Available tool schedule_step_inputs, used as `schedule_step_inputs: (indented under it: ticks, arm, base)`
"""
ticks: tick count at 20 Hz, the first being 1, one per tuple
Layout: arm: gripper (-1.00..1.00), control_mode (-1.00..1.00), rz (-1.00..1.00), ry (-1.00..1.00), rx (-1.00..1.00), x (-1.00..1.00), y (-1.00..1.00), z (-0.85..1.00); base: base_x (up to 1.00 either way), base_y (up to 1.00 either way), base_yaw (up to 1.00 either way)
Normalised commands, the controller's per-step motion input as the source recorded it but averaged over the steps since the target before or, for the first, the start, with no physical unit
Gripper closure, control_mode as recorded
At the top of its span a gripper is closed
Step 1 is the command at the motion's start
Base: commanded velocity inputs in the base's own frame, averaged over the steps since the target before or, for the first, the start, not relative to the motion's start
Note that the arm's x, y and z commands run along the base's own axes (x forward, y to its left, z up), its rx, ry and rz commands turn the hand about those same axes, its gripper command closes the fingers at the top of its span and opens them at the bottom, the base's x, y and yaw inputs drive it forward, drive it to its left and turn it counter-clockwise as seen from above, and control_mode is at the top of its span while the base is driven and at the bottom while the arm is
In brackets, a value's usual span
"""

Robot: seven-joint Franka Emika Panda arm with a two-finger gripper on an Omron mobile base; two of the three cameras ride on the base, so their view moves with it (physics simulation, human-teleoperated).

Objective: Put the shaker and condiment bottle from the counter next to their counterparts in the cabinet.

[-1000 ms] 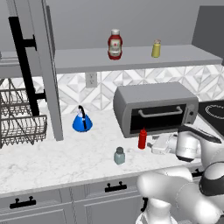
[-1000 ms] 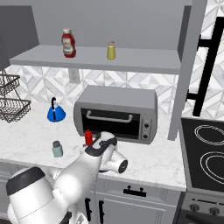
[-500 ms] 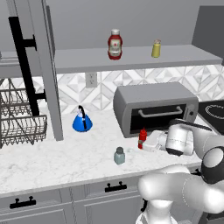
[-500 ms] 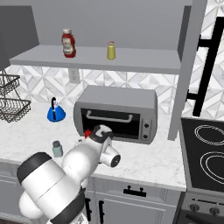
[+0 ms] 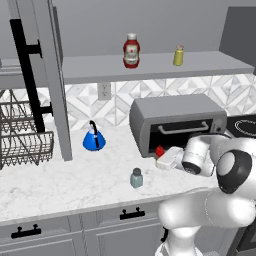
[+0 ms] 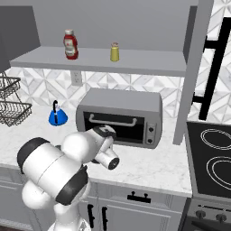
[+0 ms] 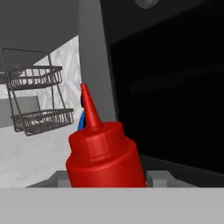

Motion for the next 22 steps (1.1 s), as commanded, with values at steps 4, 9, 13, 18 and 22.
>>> schedule_step_inputs:
  ticks: [4,9,13,18,22]
  arm:
    - [1.00,-1.00,-0.11,-0.04,0.21,0.16,-0.03,0.10]
    - [1.00,-1.00,-0.03,-0.10,0.10,-0.78,-0.67,0.26]
    - [1.00,-1.00,0.00,-0.12,0.05,-1.00,-0.98,0.74]
    - [1.00,-1.00,0.00,-0.06,0.01,-0.75,-0.81,1.00]
    - [1.00,-1.00,0.00,0.02,-0.01,-0.20,-0.11,1.00]
  base:
    - [0.00,0.00,0.00]
    - [0.00,0.00,0.00]
    - [0.00,0.00,0.00]
    - [0.00,0.00,0.00]
    - [0.00,0.00,0.00]
